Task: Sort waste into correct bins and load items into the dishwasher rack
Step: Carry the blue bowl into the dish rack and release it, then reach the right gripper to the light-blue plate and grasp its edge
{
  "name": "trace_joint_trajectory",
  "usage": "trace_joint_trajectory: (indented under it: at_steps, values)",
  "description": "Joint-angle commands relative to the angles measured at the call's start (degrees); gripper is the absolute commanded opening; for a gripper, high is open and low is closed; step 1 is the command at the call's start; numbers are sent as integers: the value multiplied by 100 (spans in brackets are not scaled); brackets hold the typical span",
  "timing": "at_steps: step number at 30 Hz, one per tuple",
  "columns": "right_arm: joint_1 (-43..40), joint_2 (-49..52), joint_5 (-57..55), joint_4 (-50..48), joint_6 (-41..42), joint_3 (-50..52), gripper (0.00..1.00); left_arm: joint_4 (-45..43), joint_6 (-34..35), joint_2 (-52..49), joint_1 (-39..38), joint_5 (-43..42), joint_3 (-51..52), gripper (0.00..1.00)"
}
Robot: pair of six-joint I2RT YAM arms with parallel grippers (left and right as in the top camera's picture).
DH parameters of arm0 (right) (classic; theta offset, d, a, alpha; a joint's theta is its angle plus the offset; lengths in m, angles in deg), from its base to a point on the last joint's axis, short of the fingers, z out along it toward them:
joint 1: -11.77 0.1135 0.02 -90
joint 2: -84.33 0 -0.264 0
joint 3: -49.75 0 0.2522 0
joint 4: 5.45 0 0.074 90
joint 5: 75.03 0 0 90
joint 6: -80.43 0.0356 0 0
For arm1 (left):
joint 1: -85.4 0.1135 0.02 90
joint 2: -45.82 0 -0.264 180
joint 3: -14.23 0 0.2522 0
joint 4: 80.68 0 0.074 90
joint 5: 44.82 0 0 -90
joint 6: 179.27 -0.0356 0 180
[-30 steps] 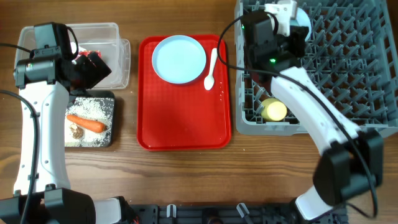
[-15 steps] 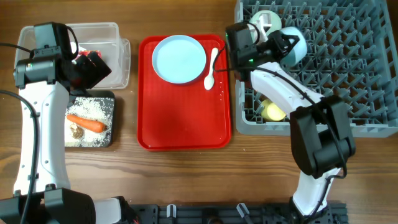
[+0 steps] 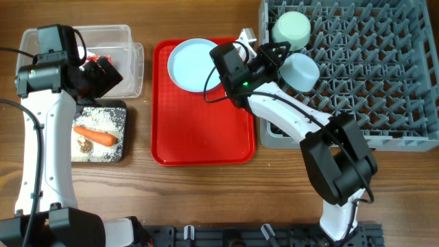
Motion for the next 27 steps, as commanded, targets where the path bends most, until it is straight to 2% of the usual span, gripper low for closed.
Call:
trace_joint_trajectory:
  at_steps: [1,2,3,5,7,9,11,12,13,14,17,18,19,20,21,22,25,27]
  values:
    - [39,107,127,-59,48,-37,41,-11,-48,52,31,57,-26,100]
    - [44,98,105,-282,94,-39,52,-11,-46,52,31,57,-26,100]
    - [98,63,83,-750,87,-39,74,-11,-48,52,31,57,-26,100]
    - [328,-94,210,-1646,39,-39,86,-11,-46,52,31,57,-26,100]
    - [734,-310,872,-1934,321,-39,100,-11,-46,52,31,57,-26,100]
    - [1167,-341,1401,-1447,1786,-39,100,-11,-48,52,31,57,-26,100]
    - [1517,-341,2852,186,2979,-39,99,-11,-46,52,31,57,-26,100]
    - [1596,-341,3740,988,3641,-39,94,-11,-46,52,31,57,-26,100]
    - [1637,-361,4385,1464,4085,-39,86,-11,-48,52,31,57,-26,100]
    - [1674,-409,5040,1784,4614,-39,84,-11,-46,52,31,57,-26,100]
    - [1569,-669,6144,1987,5464,-48,81,-11,-46,52,31,57,-26,100]
    - [1453,-855,6640,1993,5490,-151,81,-11,-46,52,31,57,-26,100]
    - [1248,-1174,7632,1989,5580,-476,77,-11,-46,52,31,57,-26,100]
    - [1047,-1377,8074,2035,5908,-833,73,-11,-48,52,31,57,-26,100]
    - [730,-1515,8185,2205,6341,-1333,65,-11,-48,52,31,57,-26,100]
    - [472,-1499,8164,2232,6492,-1665,64,-11,-46,52,31,57,-26,100]
    - [-109,-1134,8017,2015,6846,-1744,64,-11,-46,52,31,57,-26,100]
    - [-258,-389,8168,2140,6968,-1744,64,-11,-48,52,31,57,-26,100]
